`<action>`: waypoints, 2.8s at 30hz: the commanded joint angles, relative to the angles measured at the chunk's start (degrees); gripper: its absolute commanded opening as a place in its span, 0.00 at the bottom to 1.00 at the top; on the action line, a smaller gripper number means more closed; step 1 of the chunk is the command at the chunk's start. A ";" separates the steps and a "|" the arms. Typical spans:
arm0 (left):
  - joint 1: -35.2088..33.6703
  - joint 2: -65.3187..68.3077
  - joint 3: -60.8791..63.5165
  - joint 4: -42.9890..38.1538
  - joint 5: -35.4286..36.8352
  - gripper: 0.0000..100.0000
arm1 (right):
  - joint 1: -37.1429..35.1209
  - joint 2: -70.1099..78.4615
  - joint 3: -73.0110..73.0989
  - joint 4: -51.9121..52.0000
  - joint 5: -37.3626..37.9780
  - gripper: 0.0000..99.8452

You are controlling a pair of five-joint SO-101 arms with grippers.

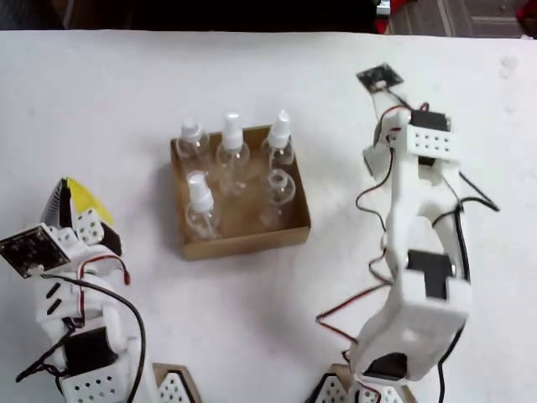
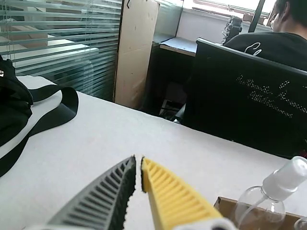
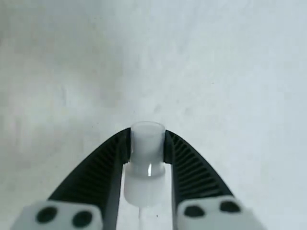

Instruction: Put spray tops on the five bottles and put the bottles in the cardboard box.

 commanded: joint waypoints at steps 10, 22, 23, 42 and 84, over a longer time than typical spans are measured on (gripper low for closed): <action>0.75 -0.66 -0.35 -1.05 0.18 0.13 | -11.65 -36.18 -2.20 18.07 -1.41 0.02; 0.66 -0.66 -1.23 -0.97 6.77 0.15 | -16.04 -57.98 -2.11 12.88 -30.51 0.02; 0.66 -0.66 -1.41 -0.97 6.77 0.15 | -16.04 -57.98 -2.11 12.62 -31.74 0.02; 0.75 -0.66 -0.18 -1.23 6.51 0.15 | -33.71 -58.59 15.65 -14.46 -37.80 0.02; 0.75 -0.66 -0.09 -1.41 6.42 0.15 | -26.15 -73.54 69.98 -87.08 -37.98 0.02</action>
